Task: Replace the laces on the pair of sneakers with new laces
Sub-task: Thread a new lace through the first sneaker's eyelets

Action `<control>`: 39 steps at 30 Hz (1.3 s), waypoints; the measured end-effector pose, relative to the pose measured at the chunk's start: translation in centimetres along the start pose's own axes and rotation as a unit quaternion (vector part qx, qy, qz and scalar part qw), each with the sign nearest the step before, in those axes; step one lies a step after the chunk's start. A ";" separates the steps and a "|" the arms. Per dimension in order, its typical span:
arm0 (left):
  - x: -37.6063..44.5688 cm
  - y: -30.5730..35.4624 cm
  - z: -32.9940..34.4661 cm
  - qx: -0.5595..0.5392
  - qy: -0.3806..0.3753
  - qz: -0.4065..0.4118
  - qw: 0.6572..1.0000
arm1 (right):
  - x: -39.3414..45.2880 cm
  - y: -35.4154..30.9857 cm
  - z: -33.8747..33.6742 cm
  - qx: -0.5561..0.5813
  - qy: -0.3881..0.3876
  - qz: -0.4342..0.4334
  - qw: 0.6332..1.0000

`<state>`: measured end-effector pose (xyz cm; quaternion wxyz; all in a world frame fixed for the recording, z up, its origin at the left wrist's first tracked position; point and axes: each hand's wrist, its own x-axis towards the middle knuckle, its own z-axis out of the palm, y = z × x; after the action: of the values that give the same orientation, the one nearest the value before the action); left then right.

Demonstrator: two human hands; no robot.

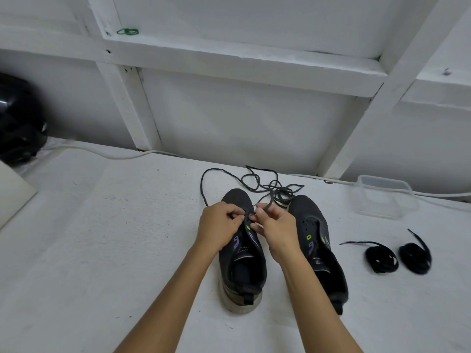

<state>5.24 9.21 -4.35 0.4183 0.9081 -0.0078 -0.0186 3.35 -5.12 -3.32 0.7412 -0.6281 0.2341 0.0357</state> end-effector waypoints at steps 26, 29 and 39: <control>0.0 -0.3 0.4 -0.012 0.004 -0.010 1.000 | 0.6 1.3 0.8 -0.182 0.080 -0.169 0.965; -0.1 -0.3 0.6 -0.002 0.003 -0.009 1.000 | 0.6 1.3 0.8 -0.220 0.080 -0.164 0.958; 0.2 0.5 0.7 0.095 -0.013 0.027 0.995 | 0.4 1.7 -0.2 -0.161 0.002 -0.088 0.983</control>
<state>5.39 8.30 -4.41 0.3302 0.9429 -0.0395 -0.0187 3.06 -5.08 -5.10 0.6301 -0.7576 0.1703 0.0060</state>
